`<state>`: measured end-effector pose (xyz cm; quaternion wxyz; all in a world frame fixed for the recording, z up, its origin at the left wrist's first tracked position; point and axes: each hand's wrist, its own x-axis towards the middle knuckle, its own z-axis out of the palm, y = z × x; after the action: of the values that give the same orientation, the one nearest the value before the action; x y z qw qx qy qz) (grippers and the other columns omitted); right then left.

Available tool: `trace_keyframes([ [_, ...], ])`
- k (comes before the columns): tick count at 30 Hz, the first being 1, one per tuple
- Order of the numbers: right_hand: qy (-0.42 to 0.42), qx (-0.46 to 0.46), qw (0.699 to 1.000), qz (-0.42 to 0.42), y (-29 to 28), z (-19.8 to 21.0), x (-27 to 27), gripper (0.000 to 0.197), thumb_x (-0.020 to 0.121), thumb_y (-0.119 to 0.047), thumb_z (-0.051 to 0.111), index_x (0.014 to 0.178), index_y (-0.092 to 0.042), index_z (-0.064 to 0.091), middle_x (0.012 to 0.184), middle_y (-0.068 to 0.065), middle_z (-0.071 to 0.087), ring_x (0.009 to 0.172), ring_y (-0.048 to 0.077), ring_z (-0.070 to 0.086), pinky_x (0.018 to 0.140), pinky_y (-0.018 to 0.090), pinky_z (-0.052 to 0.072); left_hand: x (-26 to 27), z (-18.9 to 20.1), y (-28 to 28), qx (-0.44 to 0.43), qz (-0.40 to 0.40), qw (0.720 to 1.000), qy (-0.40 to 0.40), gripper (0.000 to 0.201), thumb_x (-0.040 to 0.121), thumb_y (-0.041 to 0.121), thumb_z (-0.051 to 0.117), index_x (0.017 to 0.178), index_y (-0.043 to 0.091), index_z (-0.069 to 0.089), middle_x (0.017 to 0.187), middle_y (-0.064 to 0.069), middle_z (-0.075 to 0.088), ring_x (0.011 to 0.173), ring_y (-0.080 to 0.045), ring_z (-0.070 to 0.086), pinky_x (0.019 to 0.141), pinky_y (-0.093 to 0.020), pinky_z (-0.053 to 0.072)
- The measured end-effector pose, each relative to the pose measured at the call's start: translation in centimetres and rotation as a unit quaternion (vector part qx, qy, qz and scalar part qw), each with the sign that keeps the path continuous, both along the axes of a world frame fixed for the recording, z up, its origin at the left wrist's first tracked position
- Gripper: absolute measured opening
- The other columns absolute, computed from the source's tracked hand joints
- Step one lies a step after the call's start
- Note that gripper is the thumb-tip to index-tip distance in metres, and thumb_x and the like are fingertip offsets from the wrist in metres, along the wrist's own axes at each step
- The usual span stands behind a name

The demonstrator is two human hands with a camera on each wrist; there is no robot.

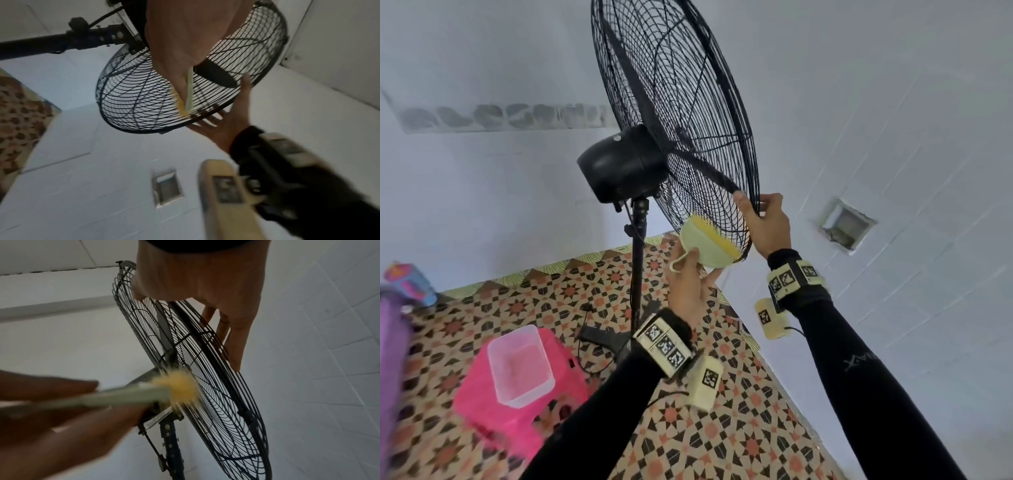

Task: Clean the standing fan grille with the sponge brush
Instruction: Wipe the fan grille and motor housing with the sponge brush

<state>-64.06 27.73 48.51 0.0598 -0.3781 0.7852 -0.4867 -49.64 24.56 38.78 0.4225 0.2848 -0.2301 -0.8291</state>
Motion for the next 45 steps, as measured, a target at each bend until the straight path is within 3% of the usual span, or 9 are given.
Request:
trace_keyframes([
  [5,-0.005,0.016,1.000,0.007,0.5,0.5,0.3,0.078,0.079,-0.083,0.057,0.119,-0.017,0.048,0.112,-0.002,0.064,0.101,0.019,0.062,0.086,0.031,0.045,-2.3,-1.6,1.0,0.020,0.023,0.993,-0.112,0.055,0.105,0.017,0.056,0.156,0.029,0.038,0.150,-0.016,0.049,0.125,-0.040,0.062,0.081,-0.036,0.056],
  [9,-0.002,0.020,1.000,0.017,1.2,0.2,0.2,0.075,0.076,-0.083,0.056,0.115,-0.020,0.046,0.109,-0.004,0.062,0.100,0.019,0.062,0.087,0.031,0.046,-2.4,-1.6,0.3,0.016,0.025,0.993,-0.110,0.056,0.103,0.008,0.057,0.155,0.023,0.044,0.143,-0.018,0.058,0.097,-0.028,0.077,0.066,-0.033,0.062],
  [13,0.001,0.015,1.000,0.022,0.7,0.6,0.0,0.076,0.077,-0.084,0.057,0.115,-0.020,0.046,0.107,-0.004,0.063,0.099,0.019,0.063,0.091,0.036,0.051,-0.4,-2.0,0.7,0.032,0.000,0.999,-0.035,0.054,0.100,-0.001,0.058,0.150,0.016,0.048,0.135,-0.020,0.064,0.112,-0.035,0.071,0.096,-0.050,0.059],
  [18,0.012,0.017,0.999,0.027,1.1,0.1,0.0,0.090,0.067,-0.096,0.049,0.116,-0.021,0.045,0.112,0.001,0.064,0.101,0.023,0.063,0.094,0.045,0.053,-1.3,-2.5,0.4,0.029,-0.017,0.990,-0.139,0.043,0.098,-0.004,0.060,0.139,0.011,0.056,0.127,-0.017,0.066,0.101,-0.028,0.070,0.065,-0.028,0.063],
  [24,0.005,0.024,0.999,0.042,1.2,0.8,-0.3,0.096,0.059,-0.102,0.044,0.115,-0.023,0.043,0.114,0.001,0.063,0.101,0.024,0.063,0.094,0.045,0.053,-1.5,-2.0,-0.8,-0.029,-0.075,0.978,-0.193,0.048,0.090,-0.013,0.063,0.134,-0.001,0.050,0.136,-0.027,0.057,0.099,-0.037,0.075,0.081,-0.051,0.064],
  [31,0.010,0.026,0.999,0.044,1.1,1.1,-1.4,0.088,0.067,-0.096,0.048,0.114,-0.022,0.043,0.111,0.002,0.064,0.100,0.025,0.064,0.093,0.043,0.053,1.5,3.7,1.2,-0.016,-0.050,0.998,-0.036,0.038,0.095,-0.013,0.056,0.129,0.003,0.049,0.129,-0.023,0.057,0.107,-0.039,0.070,0.085,-0.048,0.063],
  [37,0.004,0.027,0.998,0.050,1.5,0.9,-0.3,0.094,0.062,-0.101,0.047,0.113,-0.022,0.043,0.111,0.002,0.064,0.099,0.024,0.064,0.093,0.044,0.053,-0.1,2.0,4.0,-0.012,-0.047,0.994,-0.102,0.044,0.097,-0.016,0.048,0.138,0.001,0.044,0.134,-0.028,0.057,0.106,-0.042,0.072,0.088,-0.054,0.060],
  [42,-0.002,0.047,0.995,0.091,2.1,1.1,-1.6,0.093,0.067,-0.097,0.044,0.121,-0.021,0.043,0.121,0.005,0.063,0.104,0.024,0.063,0.095,0.042,0.051,0.3,2.0,4.1,-0.033,-0.007,0.999,0.013,0.047,0.098,-0.013,0.050,0.140,0.004,0.039,0.135,-0.022,0.053,0.100,-0.036,0.076,0.085,-0.043,0.064],
  [45,-0.028,0.048,0.991,0.120,1.9,1.4,-2.4,0.083,0.077,-0.092,0.039,0.121,-0.022,0.044,0.120,0.005,0.062,0.103,0.026,0.064,0.097,0.048,0.053,-0.6,0.5,4.7,-0.012,0.003,1.000,-0.012,0.049,0.097,-0.012,0.052,0.141,0.005,0.039,0.142,-0.027,0.051,0.103,-0.037,0.074,0.088,-0.045,0.063],
])
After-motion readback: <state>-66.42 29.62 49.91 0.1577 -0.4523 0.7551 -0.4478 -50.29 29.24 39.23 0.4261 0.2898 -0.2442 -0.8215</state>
